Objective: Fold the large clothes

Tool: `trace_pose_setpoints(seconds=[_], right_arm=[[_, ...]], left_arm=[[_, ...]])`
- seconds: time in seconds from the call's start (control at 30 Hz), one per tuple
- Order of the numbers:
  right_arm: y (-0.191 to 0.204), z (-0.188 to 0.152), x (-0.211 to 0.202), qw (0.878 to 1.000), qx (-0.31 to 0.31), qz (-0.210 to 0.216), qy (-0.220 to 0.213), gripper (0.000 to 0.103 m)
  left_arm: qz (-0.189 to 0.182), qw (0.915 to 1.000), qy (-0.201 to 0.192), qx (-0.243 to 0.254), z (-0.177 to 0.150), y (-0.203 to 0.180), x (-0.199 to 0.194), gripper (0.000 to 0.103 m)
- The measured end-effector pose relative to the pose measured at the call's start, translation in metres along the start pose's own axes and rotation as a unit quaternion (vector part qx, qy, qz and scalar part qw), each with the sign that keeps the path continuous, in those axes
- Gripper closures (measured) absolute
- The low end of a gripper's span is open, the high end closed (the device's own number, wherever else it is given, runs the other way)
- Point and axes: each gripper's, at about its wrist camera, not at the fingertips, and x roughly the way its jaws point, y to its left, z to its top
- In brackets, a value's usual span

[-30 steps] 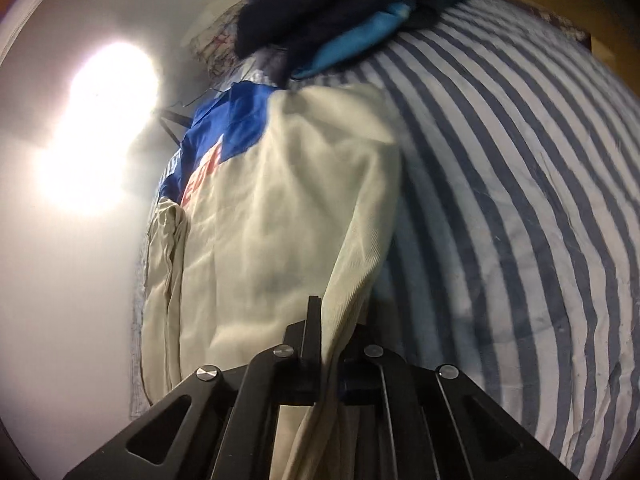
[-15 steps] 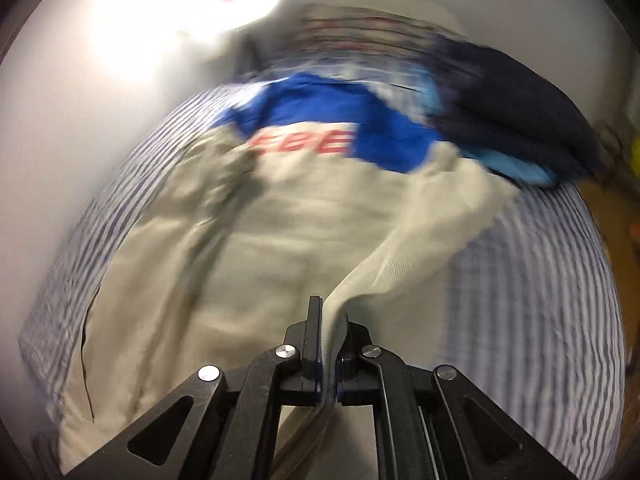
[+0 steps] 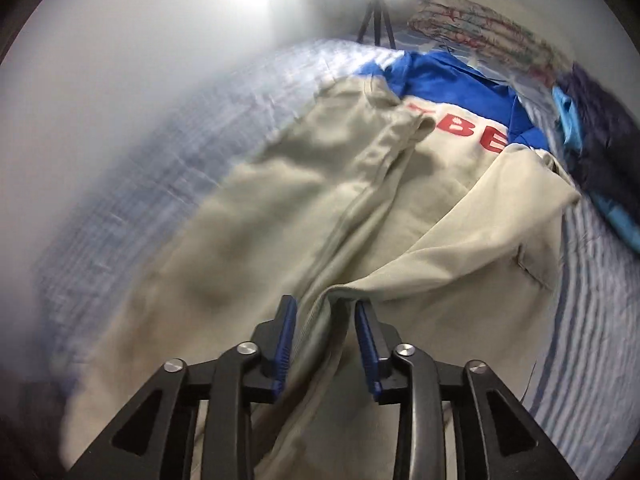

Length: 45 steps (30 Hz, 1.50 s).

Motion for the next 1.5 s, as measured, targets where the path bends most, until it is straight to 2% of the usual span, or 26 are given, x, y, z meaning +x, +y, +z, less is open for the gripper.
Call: trace_pose_setpoints(seconds=[0.1,0.17,0.23,0.33,0.4,0.43,0.5,0.53,0.6,0.73,0.8,0.97,1.03,1.1,1.17,1.23,1.37,1.5], right_arm=[[-0.027,0.001,-0.028,0.997,0.048,0.030,-0.043,0.058],[-0.062,0.003,-0.041,0.992,0.108,0.020,-0.068,0.052],[-0.095,0.007,-0.039,0.984,0.164,-0.003,-0.073,0.044],[-0.133,0.020,-0.024,0.975,0.213,-0.027,-0.064,0.044],[-0.149,0.032,-0.009,0.970,0.237,-0.020,-0.059,0.045],[-0.153,0.039,-0.004,0.968,0.245,-0.021,-0.058,0.047],[-0.155,0.056,0.013,0.968,0.246,-0.026,-0.049,0.079],[-0.156,0.064,0.020,0.968,0.245,-0.026,-0.039,0.100],[-0.149,0.079,0.030,0.970,0.238,-0.031,-0.029,0.101],[-0.109,0.125,0.030,0.983,0.178,-0.024,-0.048,0.103],[-0.085,0.148,0.055,0.989,0.136,-0.052,-0.028,0.103],[-0.055,0.150,0.132,0.988,0.097,-0.109,0.039,0.103],[-0.059,0.143,0.139,0.988,0.107,-0.102,0.033,0.099],[-0.071,0.141,0.130,0.989,0.130,-0.069,0.026,0.100],[-0.081,0.137,0.112,0.988,0.151,-0.039,0.018,0.085],[-0.087,0.127,0.072,0.986,0.164,-0.010,-0.018,0.077],[-0.091,0.089,-0.009,0.983,0.170,0.030,-0.060,0.074],[-0.088,0.040,-0.087,0.983,0.153,0.046,-0.089,0.073]], left_arm=[[0.001,0.9999,0.000,0.013,0.001,-0.001,0.003,0.089],[0.001,0.9998,0.001,0.022,0.000,-0.001,0.004,0.089],[0.000,0.9995,0.004,0.030,-0.002,-0.001,0.006,0.089],[-0.005,0.9991,0.009,0.040,-0.004,-0.003,0.005,0.089],[-0.008,0.9989,0.012,0.045,-0.003,-0.003,0.005,0.089],[-0.010,0.9989,0.013,0.045,-0.003,-0.003,0.005,0.089],[-0.015,0.9987,0.015,0.046,-0.003,-0.003,0.003,0.089],[-0.017,0.9987,0.016,0.045,-0.002,-0.002,0.004,0.089],[-0.022,0.9987,0.017,0.042,0.002,-0.001,0.006,0.089],[-0.027,0.9988,0.022,0.036,0.004,0.007,0.007,0.089],[-0.028,0.9989,0.023,0.030,0.007,0.012,0.009,0.089],[-0.027,0.9991,0.027,0.016,0.010,0.022,0.012,0.089],[-0.025,0.9991,0.031,0.013,0.011,0.025,0.014,0.089],[-0.024,0.9990,0.034,0.015,0.011,0.025,0.016,0.089],[-0.022,0.9989,0.034,0.023,0.013,0.023,0.015,0.088],[-0.017,0.9988,0.031,0.034,0.014,0.018,0.012,0.086],[-0.001,0.9969,0.018,0.076,0.012,0.006,-0.005,0.078],[0.000,0.9955,0.007,0.094,0.008,0.000,-0.027,0.073]])
